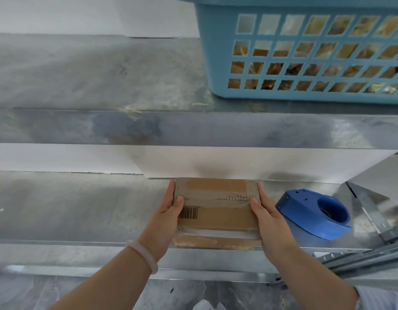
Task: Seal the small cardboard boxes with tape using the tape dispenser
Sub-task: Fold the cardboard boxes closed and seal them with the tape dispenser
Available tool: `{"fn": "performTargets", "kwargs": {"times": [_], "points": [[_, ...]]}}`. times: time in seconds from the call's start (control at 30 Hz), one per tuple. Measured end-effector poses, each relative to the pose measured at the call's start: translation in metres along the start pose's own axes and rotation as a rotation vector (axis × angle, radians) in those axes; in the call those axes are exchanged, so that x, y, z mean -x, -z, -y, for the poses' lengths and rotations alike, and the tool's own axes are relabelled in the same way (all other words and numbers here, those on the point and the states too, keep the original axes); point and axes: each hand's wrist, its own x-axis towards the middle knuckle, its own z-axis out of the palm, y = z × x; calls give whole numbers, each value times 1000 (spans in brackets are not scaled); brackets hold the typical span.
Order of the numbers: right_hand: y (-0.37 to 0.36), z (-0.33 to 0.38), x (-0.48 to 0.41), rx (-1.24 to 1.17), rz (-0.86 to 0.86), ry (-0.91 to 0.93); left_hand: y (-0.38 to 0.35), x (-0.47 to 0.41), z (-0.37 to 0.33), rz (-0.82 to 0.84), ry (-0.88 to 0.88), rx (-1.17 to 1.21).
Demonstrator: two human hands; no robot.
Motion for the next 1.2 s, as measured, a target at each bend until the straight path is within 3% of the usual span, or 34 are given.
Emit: {"fn": "performTargets", "kwargs": {"times": [0.1,0.23,0.33,0.53,0.7,0.87,1.03,1.2], "points": [[3,4,-1,63,30,-23,4,-2,-1,32,54,92],[8,4,1,211,-17,87,13,0,-3,119,151,288],[8,3,8,129,-50,115,17,13,-2,154,98,199],[8,5,11,140,13,195,30,39,2,-1,-145,-20],[-10,10,3,193,132,216,53,61,-2,-47,-225,-115],[-48,13,-4,224,326,279,74,85,3,-177,-142,64],[-99,23,-4,392,558,367,107,113,10,-384,-194,108],[-164,26,18,450,553,480,167,138,14,-600,-199,268]]}}
